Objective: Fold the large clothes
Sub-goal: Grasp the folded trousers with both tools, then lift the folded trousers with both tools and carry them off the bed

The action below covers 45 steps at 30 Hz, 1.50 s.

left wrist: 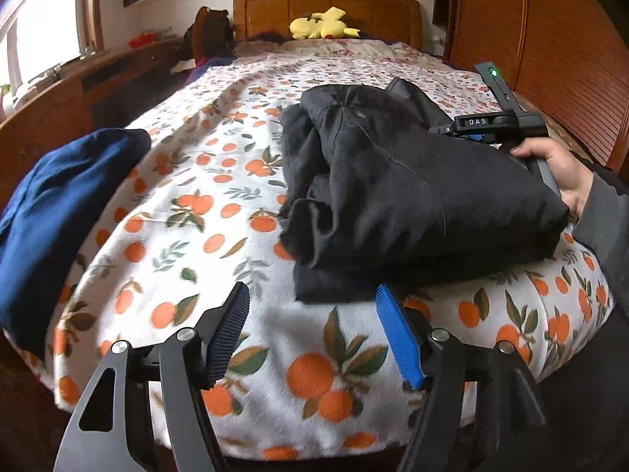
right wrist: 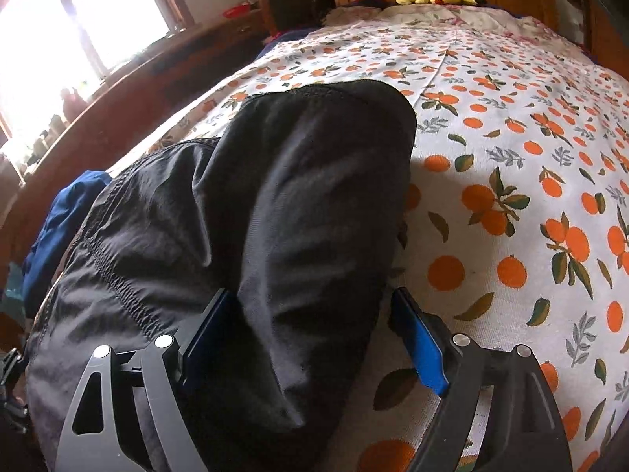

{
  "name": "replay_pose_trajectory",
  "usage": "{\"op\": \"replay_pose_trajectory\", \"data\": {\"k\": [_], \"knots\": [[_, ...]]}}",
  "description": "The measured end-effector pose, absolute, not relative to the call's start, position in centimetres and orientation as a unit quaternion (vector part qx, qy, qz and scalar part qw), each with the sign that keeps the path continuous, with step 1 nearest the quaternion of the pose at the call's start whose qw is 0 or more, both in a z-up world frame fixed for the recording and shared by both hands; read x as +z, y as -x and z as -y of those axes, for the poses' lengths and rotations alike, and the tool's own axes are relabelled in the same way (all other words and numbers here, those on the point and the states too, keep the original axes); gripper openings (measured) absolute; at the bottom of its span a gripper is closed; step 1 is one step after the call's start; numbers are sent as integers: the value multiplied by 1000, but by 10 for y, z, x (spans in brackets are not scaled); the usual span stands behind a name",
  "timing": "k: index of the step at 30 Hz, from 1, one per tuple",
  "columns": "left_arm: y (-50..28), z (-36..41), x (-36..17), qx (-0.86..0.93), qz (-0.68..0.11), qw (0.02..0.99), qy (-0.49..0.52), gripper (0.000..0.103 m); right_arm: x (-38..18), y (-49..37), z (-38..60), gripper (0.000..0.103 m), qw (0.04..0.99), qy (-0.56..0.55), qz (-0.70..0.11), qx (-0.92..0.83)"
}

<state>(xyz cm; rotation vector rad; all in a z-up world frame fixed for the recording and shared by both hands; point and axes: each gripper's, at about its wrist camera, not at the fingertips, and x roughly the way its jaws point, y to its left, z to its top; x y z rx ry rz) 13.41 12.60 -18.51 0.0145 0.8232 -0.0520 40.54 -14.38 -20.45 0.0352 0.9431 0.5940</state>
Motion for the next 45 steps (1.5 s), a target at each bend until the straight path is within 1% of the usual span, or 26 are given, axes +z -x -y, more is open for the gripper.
{"op": "replay_pose_trajectory", "data": {"k": [8, 10, 11, 12, 13, 14, 15, 16, 17, 18, 19, 20, 23, 25, 30, 34, 45], "knots": [[-156, -113, -196, -27, -411, 911, 1, 68, -207, -407, 143, 79, 844, -27, -451, 288], [-155, -113, -196, -37, -410, 911, 13, 53, -207, -407, 144, 80, 843, -27, -453, 289], [-155, -112, -196, -33, -410, 911, 13, 50, -207, -408, 143, 79, 840, -31, -456, 290], [-155, -110, -196, -29, -409, 912, 8, 39, -207, -409, 145, 78, 839, -35, -458, 293], [-155, -109, -195, -34, -409, 912, 8, 31, -208, -409, 146, 72, 836, -40, -458, 299], [-154, -109, -195, -38, -410, 911, 15, 29, -208, -409, 147, 66, 831, -50, -459, 311], [-155, -108, -195, -38, -409, 911, 16, 27, -207, -409, 148, 64, 830, -56, -458, 314], [-155, -108, -194, -40, -407, 912, 17, 24, -206, -409, 149, 58, 829, -59, -457, 317], [-154, -108, -193, -41, -406, 913, 19, 23, -205, -409, 152, 48, 829, -69, -453, 322], [-154, -108, -193, -43, -405, 913, 20, 21, -202, -409, 155, 43, 828, -79, -450, 325], [-153, -108, -191, -45, -401, 915, 21, 19, -200, -409, 157, 33, 828, -87, -447, 327], [-152, -109, -189, -47, -396, 917, 23, 18, -196, -407, 160, 28, 830, -94, -439, 332], [-149, -110, -183, -53, -386, 921, 24, 15, -179, -395, 156, 23, 845, -82, -410, 334], [-147, -114, -179, -56, -377, 924, 28, 14, -167, -385, 153, 22, 854, -79, -390, 335], [-137, -137, -167, -55, -349, 934, 53, 13, -137, -360, 142, 21, 869, -72, -355, 337], [-127, -167, -155, -46, -331, 940, 68, 12, -123, -348, 112, 21, 873, -49, -349, 339], [-92, -278, -106, 6, -269, 959, 90, 12, -83, -334, -17, 21, 862, -6, -337, 378]]}}
